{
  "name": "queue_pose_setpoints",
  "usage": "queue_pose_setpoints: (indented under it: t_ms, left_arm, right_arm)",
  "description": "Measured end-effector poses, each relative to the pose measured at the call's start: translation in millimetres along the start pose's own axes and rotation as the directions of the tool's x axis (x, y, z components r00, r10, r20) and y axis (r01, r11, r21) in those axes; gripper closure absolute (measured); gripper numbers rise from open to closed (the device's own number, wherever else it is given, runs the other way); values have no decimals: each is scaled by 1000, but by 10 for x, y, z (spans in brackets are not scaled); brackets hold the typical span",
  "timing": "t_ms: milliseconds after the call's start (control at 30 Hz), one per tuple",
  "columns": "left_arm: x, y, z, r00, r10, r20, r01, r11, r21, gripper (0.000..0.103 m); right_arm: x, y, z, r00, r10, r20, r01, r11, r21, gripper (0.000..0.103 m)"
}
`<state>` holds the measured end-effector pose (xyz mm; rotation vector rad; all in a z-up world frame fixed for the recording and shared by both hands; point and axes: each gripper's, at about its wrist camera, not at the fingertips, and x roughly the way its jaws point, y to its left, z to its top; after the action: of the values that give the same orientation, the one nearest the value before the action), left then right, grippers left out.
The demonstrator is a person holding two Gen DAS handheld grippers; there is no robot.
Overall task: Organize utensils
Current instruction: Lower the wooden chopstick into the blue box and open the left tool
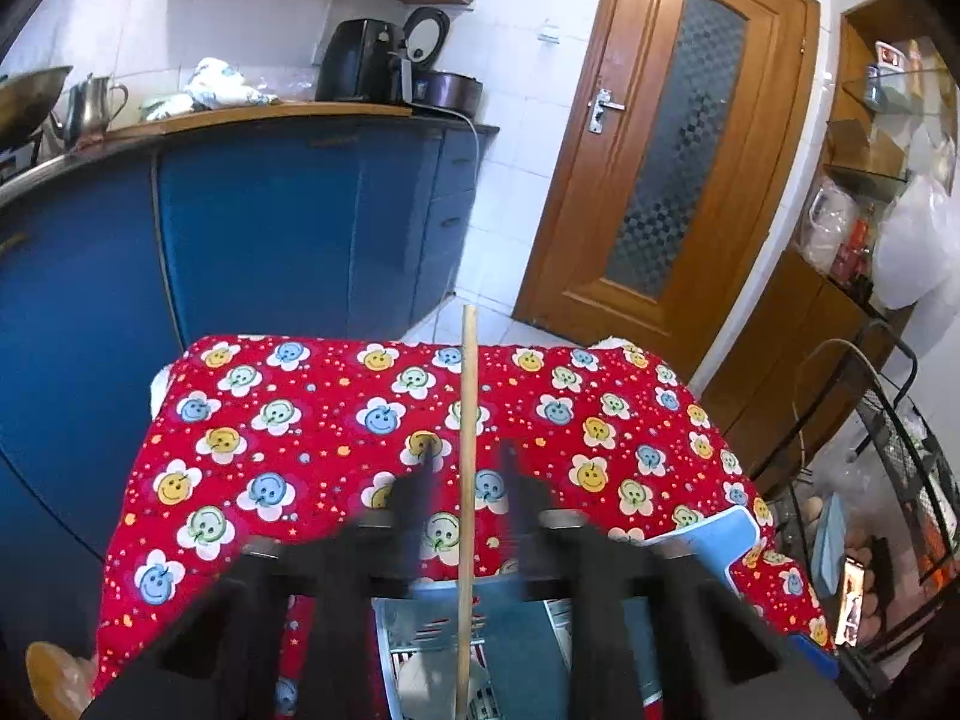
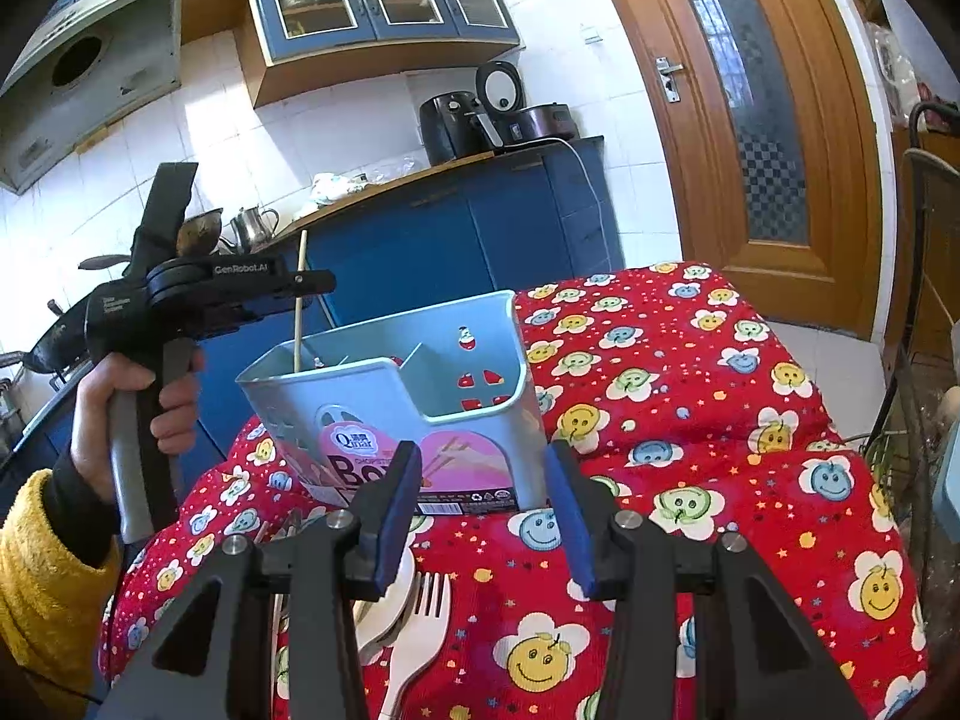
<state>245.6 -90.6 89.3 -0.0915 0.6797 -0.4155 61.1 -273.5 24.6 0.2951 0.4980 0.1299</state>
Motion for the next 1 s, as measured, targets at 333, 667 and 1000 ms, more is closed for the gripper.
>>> queue_pose_setpoints:
  t_ms: [333,667,1000]
  left_arm:
    - [-302,4,32,976,24,216,-21,1000,-18,99]
    - [-212,132,-281,977,56,207,-46,998,-48,99]
    - [-410,179,-456,990,33,134,-28,999,-35,65]
  right_arm:
    - [4,-34,-14,1000,13,6,-13,1000,25,57]
    - [-12,-38,-11,1000,17,12,-17,999,29,57]
    - [-46,-7,-19,1000,2,16,-2,1000,27,56]
